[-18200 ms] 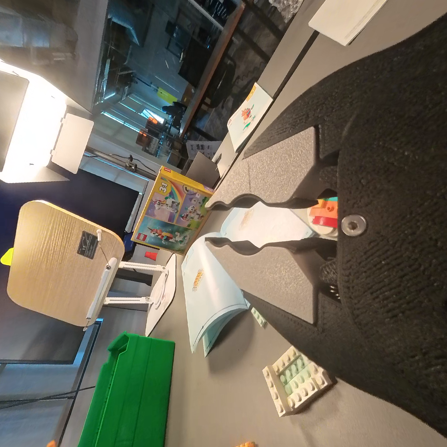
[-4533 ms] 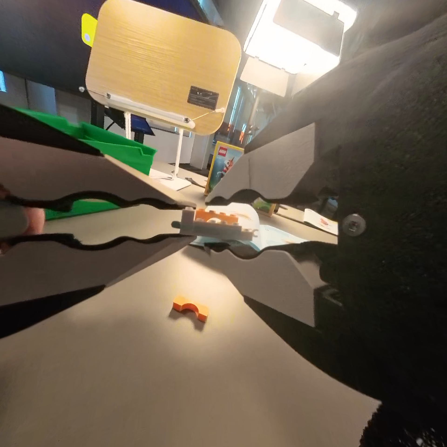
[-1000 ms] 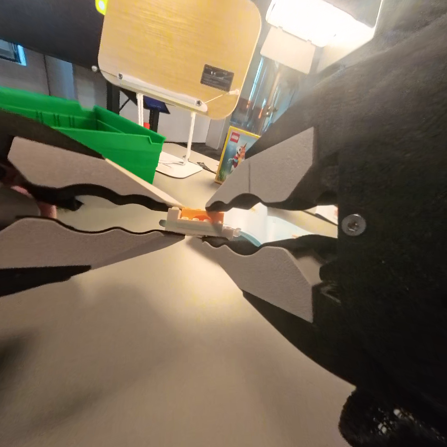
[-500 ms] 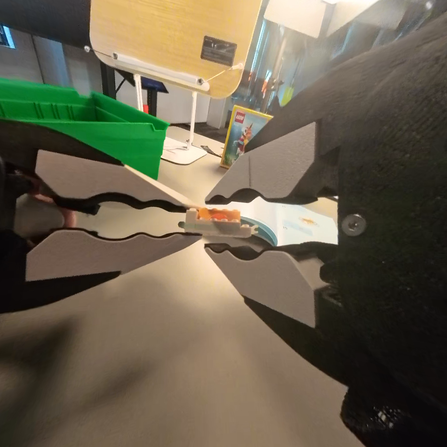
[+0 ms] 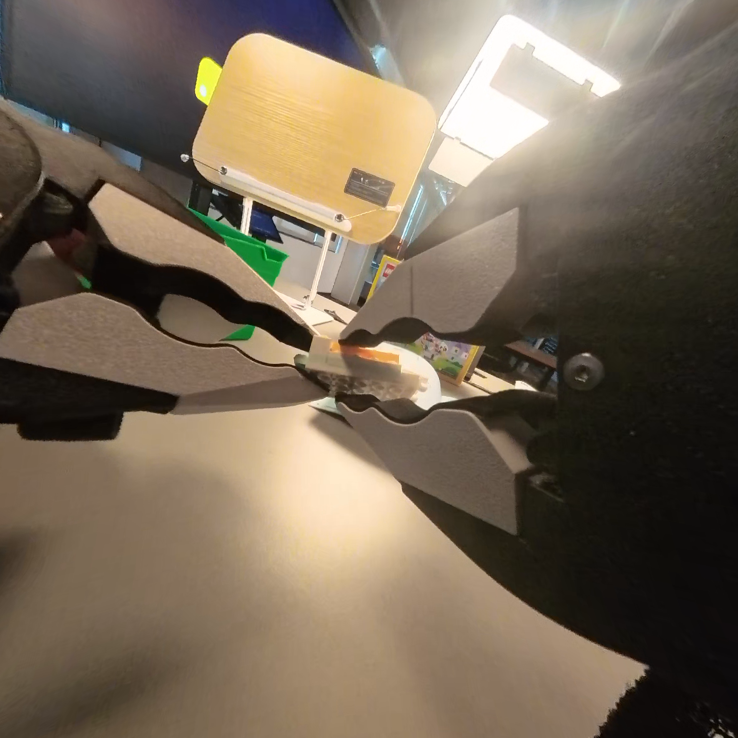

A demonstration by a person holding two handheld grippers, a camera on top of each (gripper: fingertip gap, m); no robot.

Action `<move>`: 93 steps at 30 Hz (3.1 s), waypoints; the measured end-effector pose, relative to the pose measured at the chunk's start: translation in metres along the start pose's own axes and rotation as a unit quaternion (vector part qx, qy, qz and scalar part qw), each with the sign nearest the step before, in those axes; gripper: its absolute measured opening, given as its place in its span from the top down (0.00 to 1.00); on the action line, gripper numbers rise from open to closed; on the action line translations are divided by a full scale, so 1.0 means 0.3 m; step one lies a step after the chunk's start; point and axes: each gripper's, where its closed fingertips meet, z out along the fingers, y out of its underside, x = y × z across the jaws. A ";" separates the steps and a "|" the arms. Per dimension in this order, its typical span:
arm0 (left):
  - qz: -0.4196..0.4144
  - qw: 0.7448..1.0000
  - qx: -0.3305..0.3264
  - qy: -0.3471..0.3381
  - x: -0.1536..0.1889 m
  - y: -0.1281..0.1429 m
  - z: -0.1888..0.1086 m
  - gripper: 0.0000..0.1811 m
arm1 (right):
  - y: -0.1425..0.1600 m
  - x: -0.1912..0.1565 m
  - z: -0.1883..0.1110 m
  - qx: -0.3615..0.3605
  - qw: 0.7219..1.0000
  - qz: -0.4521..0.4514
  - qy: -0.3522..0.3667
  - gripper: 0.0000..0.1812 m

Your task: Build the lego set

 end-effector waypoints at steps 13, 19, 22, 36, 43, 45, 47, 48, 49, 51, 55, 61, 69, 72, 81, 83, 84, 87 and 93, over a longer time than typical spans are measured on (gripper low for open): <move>0.101 0.994 0.030 -0.039 0.011 -0.050 -0.016 0.90 | -0.015 -0.022 -0.087 0.118 0.958 0.248 -0.086 0.67; 0.127 0.990 0.038 -0.041 0.023 -0.063 -0.016 0.90 | -0.023 -0.007 -0.147 0.177 0.911 0.348 -0.131 0.72; 0.149 0.987 0.036 -0.043 0.034 -0.063 -0.014 0.90 | -0.009 0.026 -0.180 0.215 0.856 0.441 -0.165 0.78; 0.145 0.987 0.039 -0.054 0.022 -0.068 -0.018 0.90 | -0.014 -0.021 -0.192 0.218 0.824 0.481 -0.208 0.80; 0.137 0.989 0.042 -0.046 0.027 -0.070 -0.015 0.90 | 0.012 -0.015 -0.159 0.176 0.898 0.380 -0.137 0.73; 0.132 0.989 0.043 -0.042 0.030 -0.070 -0.015 0.90 | 0.002 -0.026 -0.148 0.157 0.935 0.299 -0.108 0.76; 0.127 0.990 0.043 -0.037 0.033 -0.069 -0.015 0.90 | -0.001 -0.034 -0.136 0.139 0.957 0.240 -0.086 0.81; 0.127 0.991 0.041 -0.033 0.036 -0.066 -0.013 0.90 | 0.004 -0.034 -0.130 0.128 0.964 0.219 -0.076 0.83; 0.128 0.990 0.041 -0.032 0.038 -0.065 -0.013 0.90 | 0.008 -0.031 -0.126 0.122 0.969 0.204 -0.067 0.86; 0.124 0.991 0.041 -0.032 0.038 -0.066 -0.013 0.90 | 0.012 -0.024 -0.124 0.115 0.975 0.184 -0.053 0.88; 0.090 0.995 0.049 -0.010 0.046 -0.071 -0.015 0.91 | 0.028 -0.033 -0.111 0.081 0.988 0.125 -0.035 0.89; 0.066 0.996 0.059 -0.004 0.041 -0.079 -0.020 0.90 | 0.033 -0.028 -0.110 0.054 0.996 0.070 0.001 0.90; 0.102 0.994 0.033 -0.006 0.058 -0.056 -0.006 0.91 | 0.037 -0.054 -0.096 0.047 0.993 0.108 -0.016 0.89; 0.102 0.994 0.038 -0.016 0.048 -0.063 -0.007 0.90 | 0.026 -0.059 -0.099 0.062 0.987 0.143 -0.037 0.80; 0.110 0.993 0.028 -0.016 0.050 -0.053 -0.003 0.90 | -0.025 -0.037 -0.091 0.081 0.989 0.127 -0.011 0.86; 0.101 0.994 0.027 -0.013 0.049 -0.050 -0.003 0.91 | -0.021 -0.035 -0.084 0.065 0.993 0.097 0.007 0.87; 0.099 0.995 0.027 -0.013 0.047 -0.050 -0.004 0.91 | -0.021 -0.034 -0.082 0.059 0.994 0.087 0.014 0.87; 0.099 0.995 0.025 -0.014 0.044 -0.048 -0.003 0.90 | -0.018 -0.027 -0.076 0.048 0.995 0.089 0.024 0.88; 0.107 0.994 0.024 -0.024 0.039 -0.049 -0.006 0.91 | -0.016 -0.019 -0.075 0.046 0.994 0.097 0.034 0.90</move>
